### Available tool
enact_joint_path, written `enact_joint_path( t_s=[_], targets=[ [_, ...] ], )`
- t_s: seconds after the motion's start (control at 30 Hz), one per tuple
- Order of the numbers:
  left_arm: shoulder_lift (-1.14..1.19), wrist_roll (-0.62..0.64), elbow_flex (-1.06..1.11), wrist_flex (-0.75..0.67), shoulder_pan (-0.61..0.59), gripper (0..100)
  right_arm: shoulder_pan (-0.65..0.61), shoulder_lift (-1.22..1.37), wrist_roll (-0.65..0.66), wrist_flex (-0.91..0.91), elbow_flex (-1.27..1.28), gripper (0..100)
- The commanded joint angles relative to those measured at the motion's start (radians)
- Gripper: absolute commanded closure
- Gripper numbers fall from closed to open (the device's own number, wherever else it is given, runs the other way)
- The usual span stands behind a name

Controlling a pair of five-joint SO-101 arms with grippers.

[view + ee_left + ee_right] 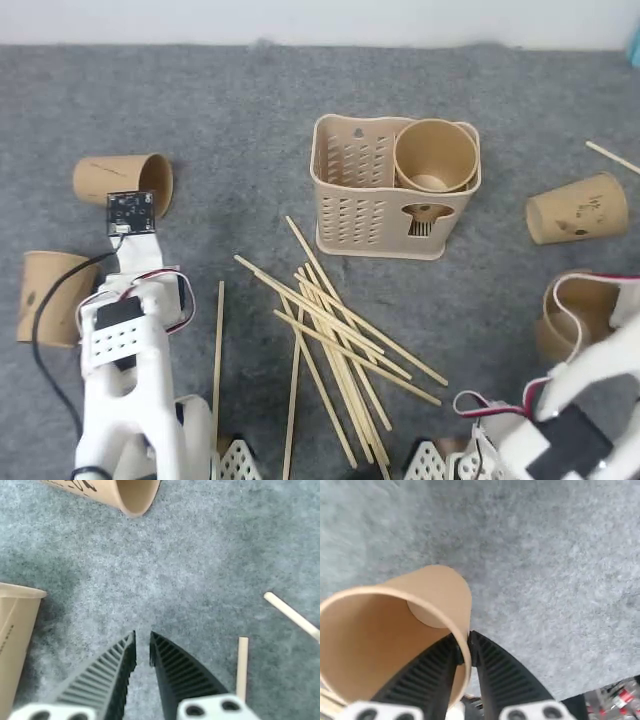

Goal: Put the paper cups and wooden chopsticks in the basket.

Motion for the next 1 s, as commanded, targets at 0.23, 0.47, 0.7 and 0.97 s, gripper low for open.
enact_joint_path(
  t_s=[0.23,0.47,0.7,0.97],
  targets=[
    [-0.031,-0.005,-0.007,0.005,-0.003,96,-0.24,0.081,-0.361,0.088,-0.512,99.2],
    [-0.031,-0.041,-0.007,0.005,0.003,96,-0.472,0.088,-0.58,0.087,-0.801,99.2],
    [-0.031,-0.041,-0.007,0.005,0.003,96,-0.727,0.101,-0.624,0.087,-1.0,99.2],
    [-0.031,-0.043,-0.007,0.003,0.005,96,-0.865,0.206,-0.621,0.087,-1.002,99.2]
  ],
)
